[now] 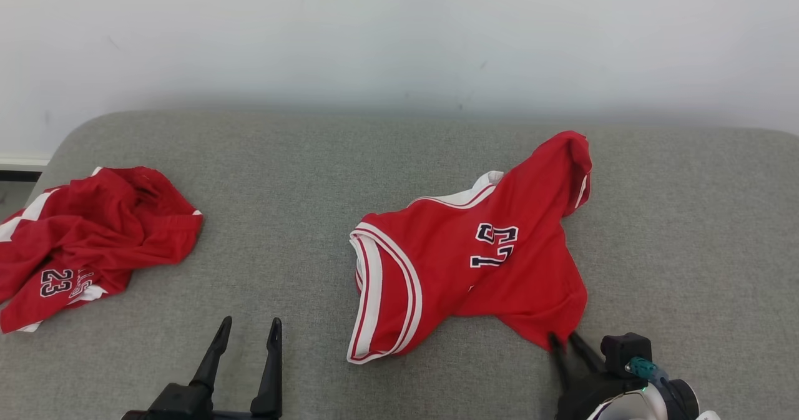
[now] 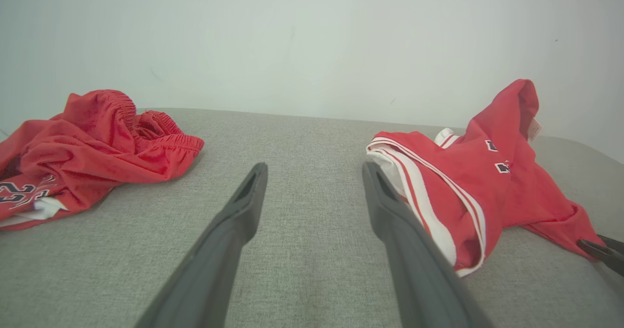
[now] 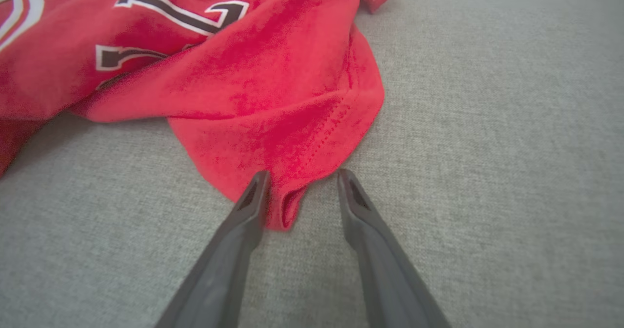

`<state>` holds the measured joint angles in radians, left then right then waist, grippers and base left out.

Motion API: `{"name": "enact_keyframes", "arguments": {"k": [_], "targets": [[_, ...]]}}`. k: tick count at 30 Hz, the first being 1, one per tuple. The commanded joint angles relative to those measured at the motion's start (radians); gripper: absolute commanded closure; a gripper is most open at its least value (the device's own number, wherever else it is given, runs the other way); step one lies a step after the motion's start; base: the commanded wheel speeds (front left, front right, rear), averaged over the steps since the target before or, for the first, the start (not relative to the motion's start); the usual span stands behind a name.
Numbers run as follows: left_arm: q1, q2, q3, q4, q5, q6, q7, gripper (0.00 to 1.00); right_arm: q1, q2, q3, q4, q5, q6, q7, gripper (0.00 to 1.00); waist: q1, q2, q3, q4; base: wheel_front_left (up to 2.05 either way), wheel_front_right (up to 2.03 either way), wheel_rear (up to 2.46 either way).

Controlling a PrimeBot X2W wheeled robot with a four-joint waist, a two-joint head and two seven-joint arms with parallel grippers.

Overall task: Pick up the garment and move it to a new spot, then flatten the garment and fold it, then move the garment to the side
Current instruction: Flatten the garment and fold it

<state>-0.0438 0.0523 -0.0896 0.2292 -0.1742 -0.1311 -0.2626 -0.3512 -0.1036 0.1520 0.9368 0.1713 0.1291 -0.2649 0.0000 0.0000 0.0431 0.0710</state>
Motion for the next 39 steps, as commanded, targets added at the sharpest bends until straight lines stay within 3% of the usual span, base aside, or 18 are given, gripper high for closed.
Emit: {"name": "enact_keyframes", "arguments": {"k": [1, 9, 19, 27, 31, 32, 33, 39], "targets": [[0.012, 0.000, 0.006, 0.001, 0.006, 0.001, -0.003, 0.00, -0.004, -0.004, -0.004, 0.006, 0.007, 0.003, 0.001, 1.00, 0.0000, 0.0000, -0.006, 0.004, 0.00, 0.00, 0.00], [0.043, -0.001, 0.034, -0.003, 0.007, 0.001, -0.003, 0.00, 0.053, -0.062, -0.016, -0.083, 0.005, 0.003, 0.001, 1.00, 0.0000, 0.0000, -0.029, -0.017, 0.00, 0.00, 0.00], [0.064, -0.002, 0.051, -0.007, -0.004, 0.001, -0.003, 0.00, 0.242, -0.151, -0.086, -0.319, 0.007, 0.002, 0.000, 1.00, 0.0000, 0.0000, -0.044, -0.071, 0.00, 0.00, 0.00], [0.064, -0.002, 0.061, -0.016, -0.023, 0.001, -0.003, 0.00, 0.436, -0.181, -0.192, -0.657, 0.005, 0.002, 0.118, 1.00, 0.0000, 0.0000, -0.035, -0.106, 0.00, 0.00, 0.00], [0.052, -0.002, 0.055, -0.013, -0.026, 0.001, -0.004, 0.00, 0.477, -0.165, -0.208, -0.737, 0.012, 0.002, 0.166, 1.00, 0.0000, 0.0000, -0.030, -0.106, 0.00, 0.00, 0.00], [0.049, -0.002, 0.050, -0.010, -0.029, 0.001, -0.004, 0.00, 0.487, -0.156, -0.208, -0.749, 0.006, 0.002, 0.181, 0.27, 0.0000, 0.0000, -0.031, -0.102, 0.00, 0.00, 0.00], [0.049, -0.002, 0.049, -0.009, -0.029, 0.001, -0.004, 0.00, 0.492, -0.150, -0.211, -0.752, 0.001, 0.002, 0.186, 0.00, 0.0000, 0.0000, -0.031, -0.100, 0.00, 0.00, 0.00], [0.053, -0.002, 0.054, -0.006, -0.023, 0.001, -0.004, 0.00, 0.482, -0.131, -0.243, -0.765, -0.056, 0.002, 0.184, 0.00, 0.0000, 0.0000, -0.036, -0.088, 0.00, 0.00, 0.00]]}}
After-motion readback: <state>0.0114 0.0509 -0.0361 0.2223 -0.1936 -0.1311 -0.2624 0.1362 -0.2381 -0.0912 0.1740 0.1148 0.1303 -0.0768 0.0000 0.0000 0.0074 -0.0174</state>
